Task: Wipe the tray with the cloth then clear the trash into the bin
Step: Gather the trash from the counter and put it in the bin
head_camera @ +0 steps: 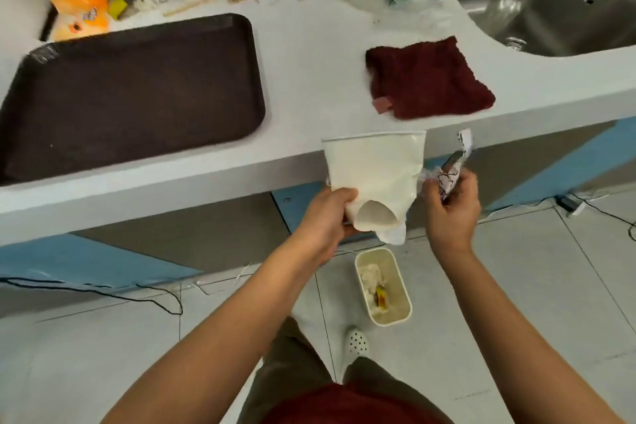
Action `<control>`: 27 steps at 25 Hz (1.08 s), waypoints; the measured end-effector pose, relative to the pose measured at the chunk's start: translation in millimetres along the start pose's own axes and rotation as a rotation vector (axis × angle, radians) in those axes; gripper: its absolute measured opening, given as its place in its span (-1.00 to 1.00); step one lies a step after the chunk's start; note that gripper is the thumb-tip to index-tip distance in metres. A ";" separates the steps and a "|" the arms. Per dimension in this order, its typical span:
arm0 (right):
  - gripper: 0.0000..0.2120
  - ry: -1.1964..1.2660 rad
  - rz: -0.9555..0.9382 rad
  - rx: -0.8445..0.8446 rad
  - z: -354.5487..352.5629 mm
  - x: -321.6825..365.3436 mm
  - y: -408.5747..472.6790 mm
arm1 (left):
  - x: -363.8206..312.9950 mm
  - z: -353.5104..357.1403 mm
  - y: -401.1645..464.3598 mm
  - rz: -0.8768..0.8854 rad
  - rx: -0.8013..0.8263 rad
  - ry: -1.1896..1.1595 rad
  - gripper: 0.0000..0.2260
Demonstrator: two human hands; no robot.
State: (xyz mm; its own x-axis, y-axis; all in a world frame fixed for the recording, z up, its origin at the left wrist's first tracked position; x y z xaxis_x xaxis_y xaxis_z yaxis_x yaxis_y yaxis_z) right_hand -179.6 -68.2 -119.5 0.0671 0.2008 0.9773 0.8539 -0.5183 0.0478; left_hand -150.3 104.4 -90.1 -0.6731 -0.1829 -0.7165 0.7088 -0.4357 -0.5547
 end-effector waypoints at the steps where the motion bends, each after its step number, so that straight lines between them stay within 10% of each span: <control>1: -0.84 0.019 0.041 0.000 -11.5 -18.2 -10.4 | 23.3 2.0 -0.1 -0.046 -0.024 -0.033 -0.84; 12: -0.87 -0.226 0.674 0.085 -49.5 -209.7 -82.2 | 161.4 -22.5 66.5 -0.348 -0.174 0.034 -0.87; 27: -0.88 -0.154 1.032 -0.044 -21.3 -390.7 -109.5 | 326.4 -81.0 223.5 -0.609 -0.114 0.086 -0.70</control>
State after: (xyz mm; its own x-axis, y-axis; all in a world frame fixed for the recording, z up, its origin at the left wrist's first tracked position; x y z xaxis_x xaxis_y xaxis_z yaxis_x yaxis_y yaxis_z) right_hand -310.3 -107.6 -502.2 0.8211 -0.2546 0.5108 0.3248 -0.5273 -0.7851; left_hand -194.5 18.7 -482.2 -0.9474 0.1425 -0.2867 0.2247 -0.3417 -0.9125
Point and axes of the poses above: each hand's wrist, its own y-axis towards the middle knuckle, its own z-axis out of the palm, x = y × z, the point moved 3 cm from there along y, towards the middle knuckle, and after that the axes turned 11 degrees about x, right-handed, at the moved point
